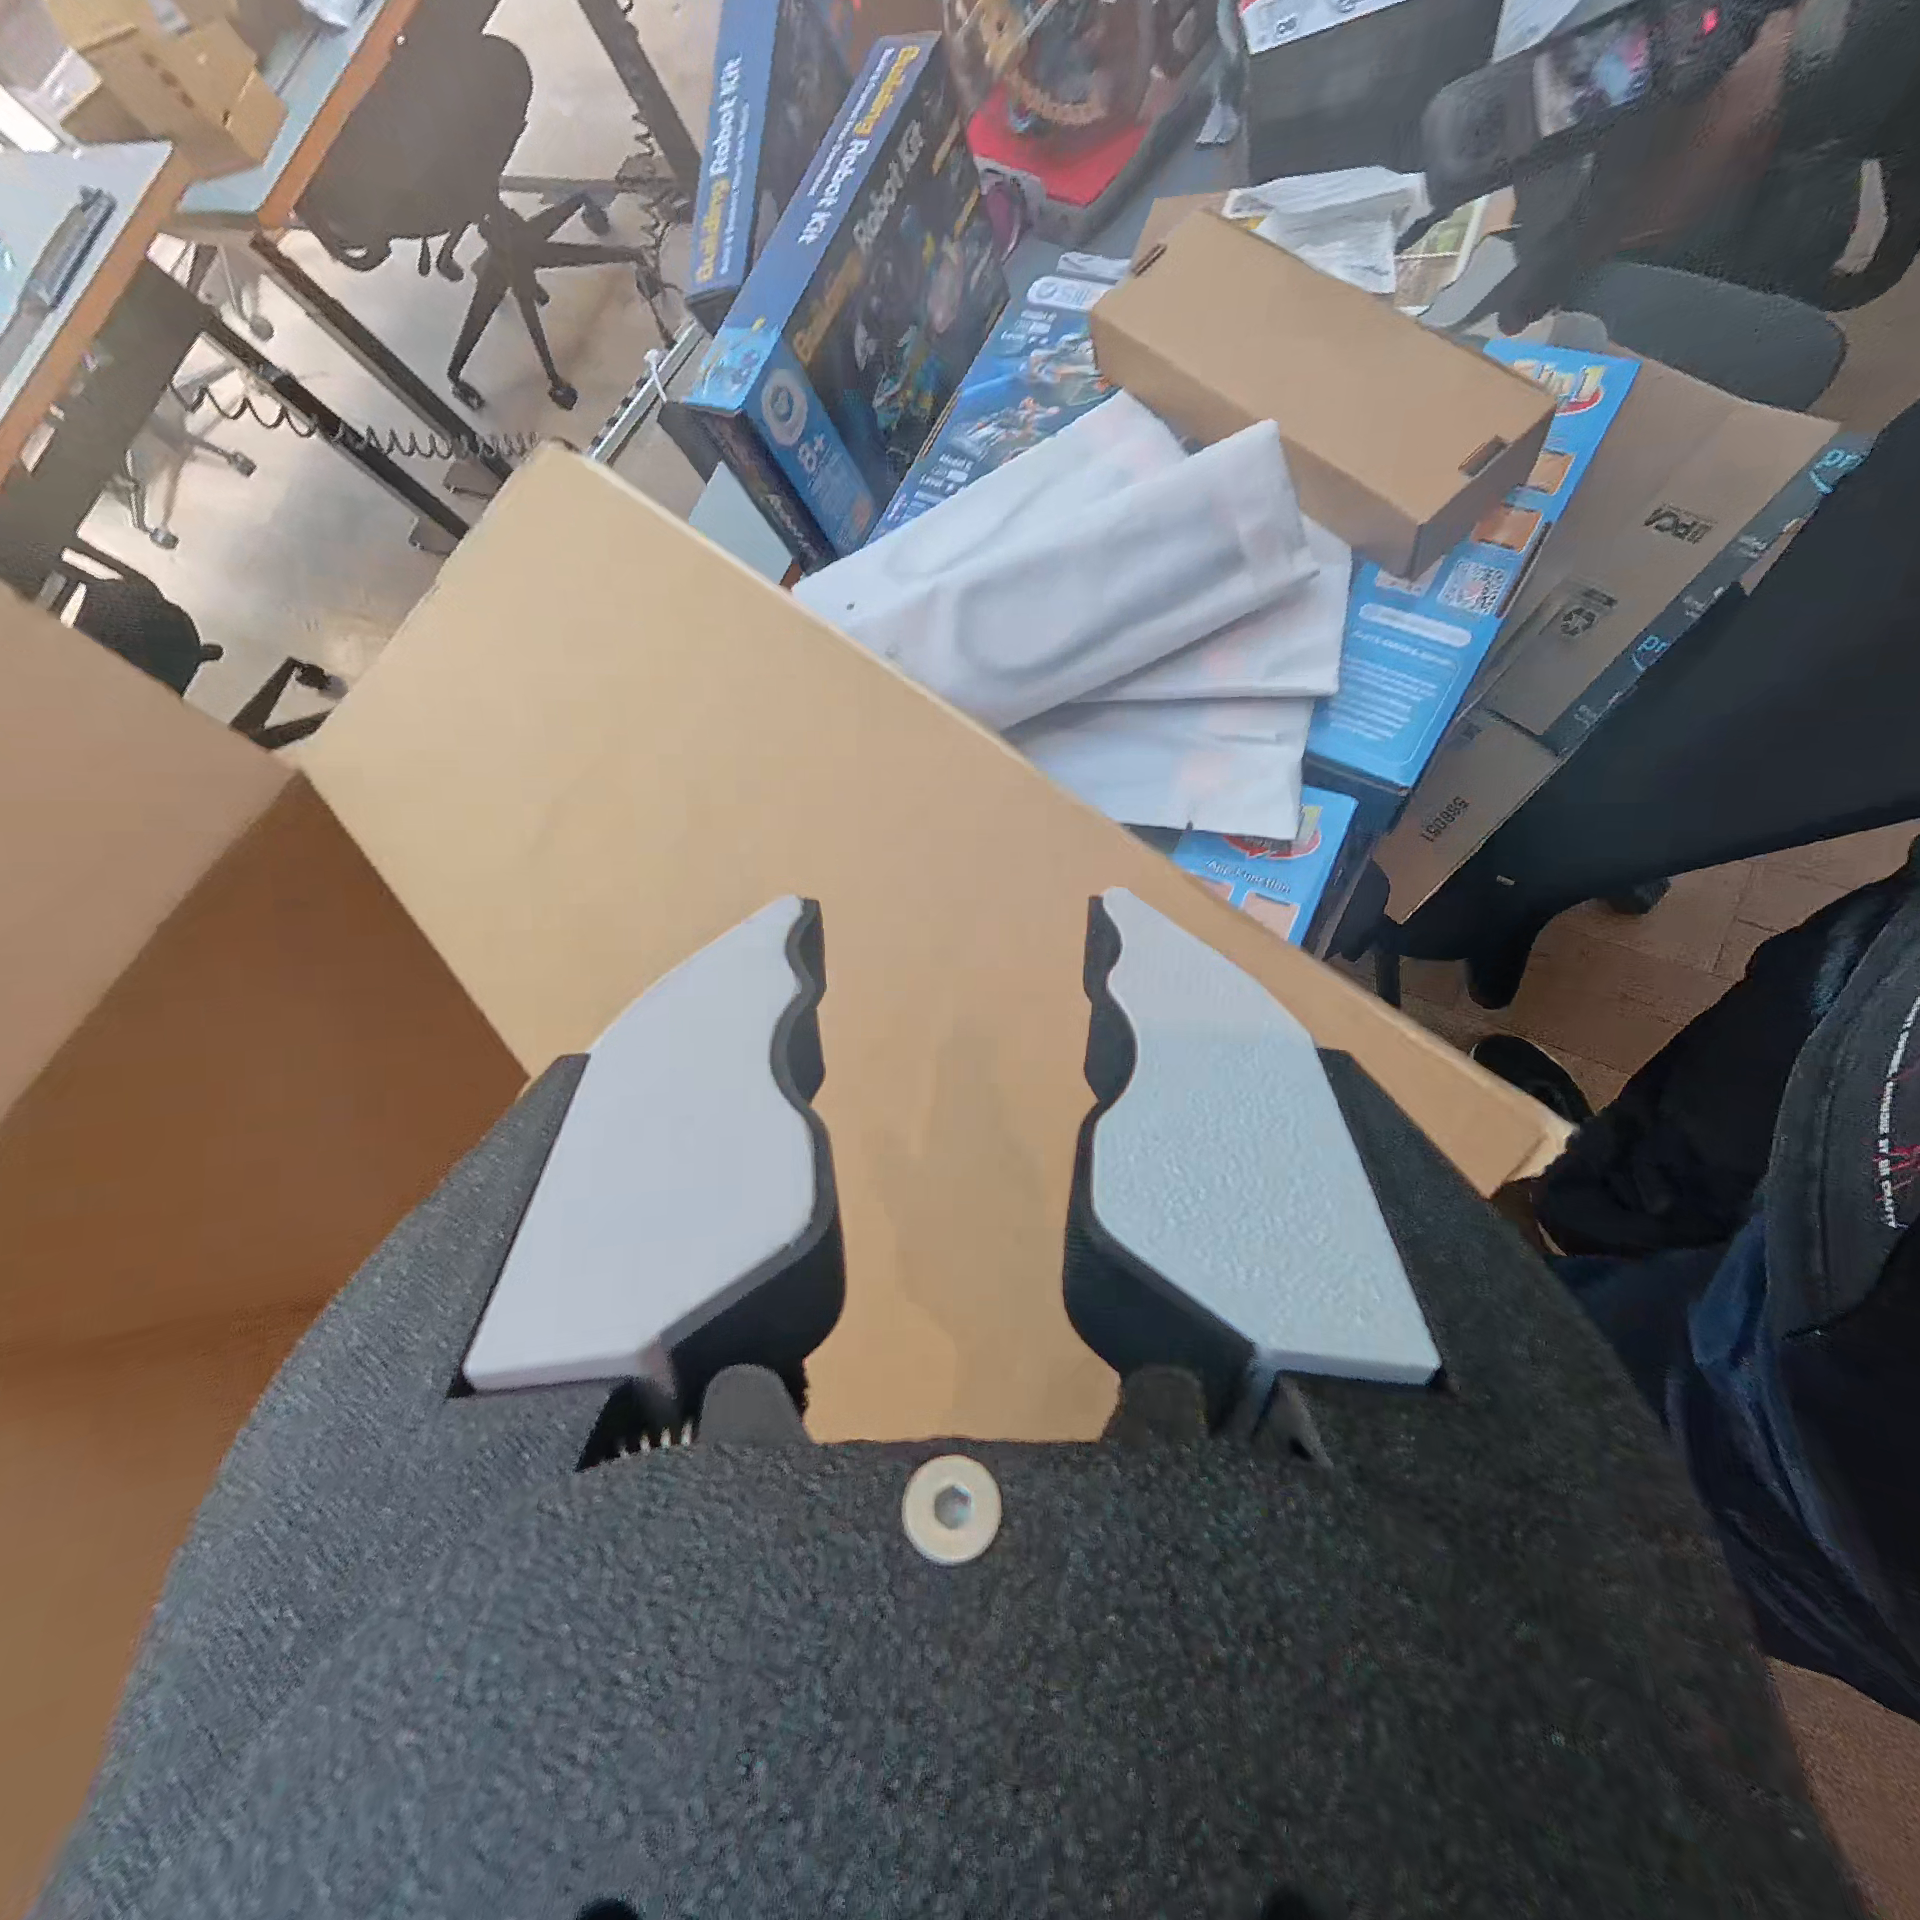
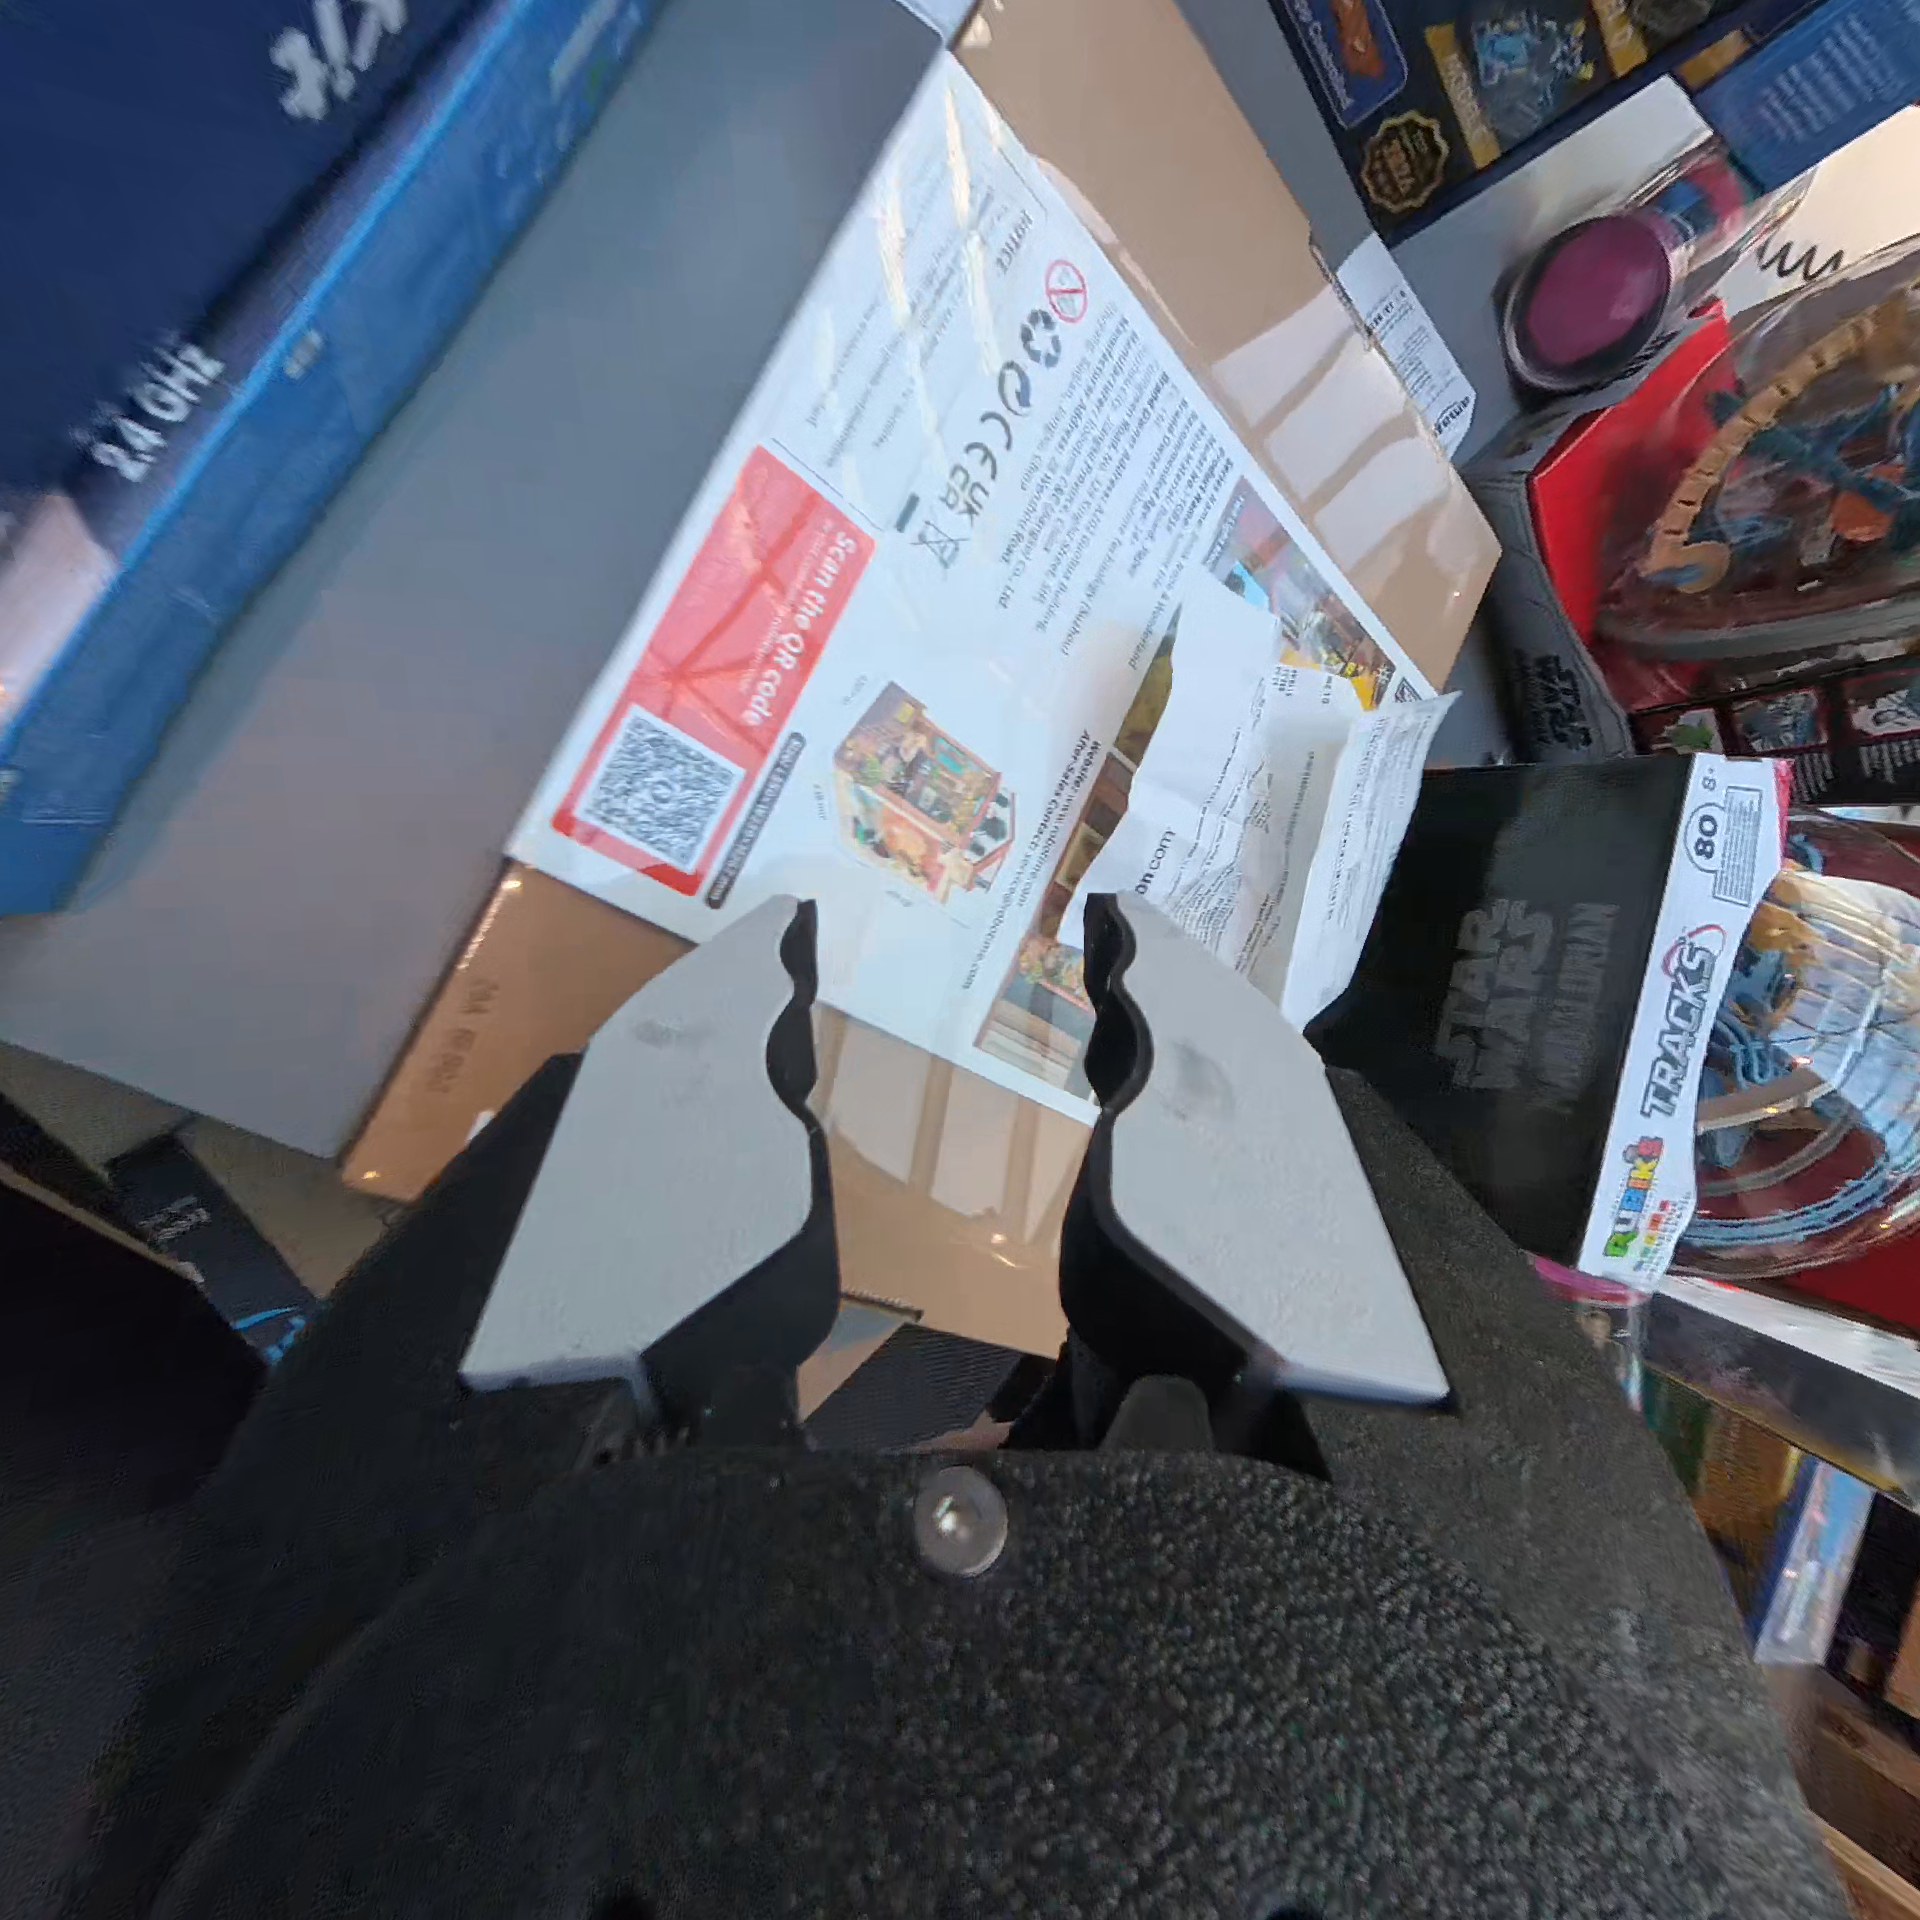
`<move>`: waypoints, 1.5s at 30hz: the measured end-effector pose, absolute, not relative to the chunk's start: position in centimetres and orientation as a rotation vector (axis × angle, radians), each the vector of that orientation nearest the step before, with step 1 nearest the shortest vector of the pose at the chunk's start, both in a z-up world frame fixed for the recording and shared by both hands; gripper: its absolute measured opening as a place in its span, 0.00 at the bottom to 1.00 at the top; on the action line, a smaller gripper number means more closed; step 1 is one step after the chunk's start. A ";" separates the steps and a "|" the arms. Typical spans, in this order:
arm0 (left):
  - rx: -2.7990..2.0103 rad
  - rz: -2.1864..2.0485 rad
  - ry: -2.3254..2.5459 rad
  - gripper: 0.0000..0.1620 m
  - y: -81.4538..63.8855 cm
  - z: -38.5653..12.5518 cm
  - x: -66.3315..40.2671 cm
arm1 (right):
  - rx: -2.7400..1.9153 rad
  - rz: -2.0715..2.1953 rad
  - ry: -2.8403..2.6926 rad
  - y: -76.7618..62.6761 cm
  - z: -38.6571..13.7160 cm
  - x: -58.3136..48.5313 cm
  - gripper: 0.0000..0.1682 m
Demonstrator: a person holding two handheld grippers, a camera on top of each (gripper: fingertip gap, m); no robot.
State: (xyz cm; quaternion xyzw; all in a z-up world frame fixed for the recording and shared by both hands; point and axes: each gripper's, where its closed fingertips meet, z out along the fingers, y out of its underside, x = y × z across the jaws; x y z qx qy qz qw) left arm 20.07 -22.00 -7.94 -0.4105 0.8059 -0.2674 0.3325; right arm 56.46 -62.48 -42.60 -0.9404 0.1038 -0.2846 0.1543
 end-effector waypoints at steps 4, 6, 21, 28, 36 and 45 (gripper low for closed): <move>-1.251 -0.713 2.069 0.32 -15.3 -9.9 18.5 | -2.609 -0.650 0.314 -61.7 -40.2 52.1 0.29; -1.325 -0.712 2.094 0.34 -11.7 -11.6 18.0 | -2.569 -0.581 0.283 -61.2 -38.2 49.5 0.29; -1.358 -0.512 3.136 0.27 5.6 -39.4 9.3 | -2.637 -0.537 0.217 -56.4 -28.5 30.9 0.24; -1.168 -0.625 3.521 0.25 3.4 -46.4 5.5 | -2.718 -0.566 0.279 -53.9 -26.7 27.0 0.24; -0.535 -0.494 3.836 0.24 -0.1 -49.1 0.7 | -2.735 -0.590 0.306 -51.6 -25.5 25.4 0.24; -0.877 -0.439 3.898 0.00 0.7 -46.6 1.1 | -2.652 -0.639 0.284 -49.4 -24.0 25.8 0.23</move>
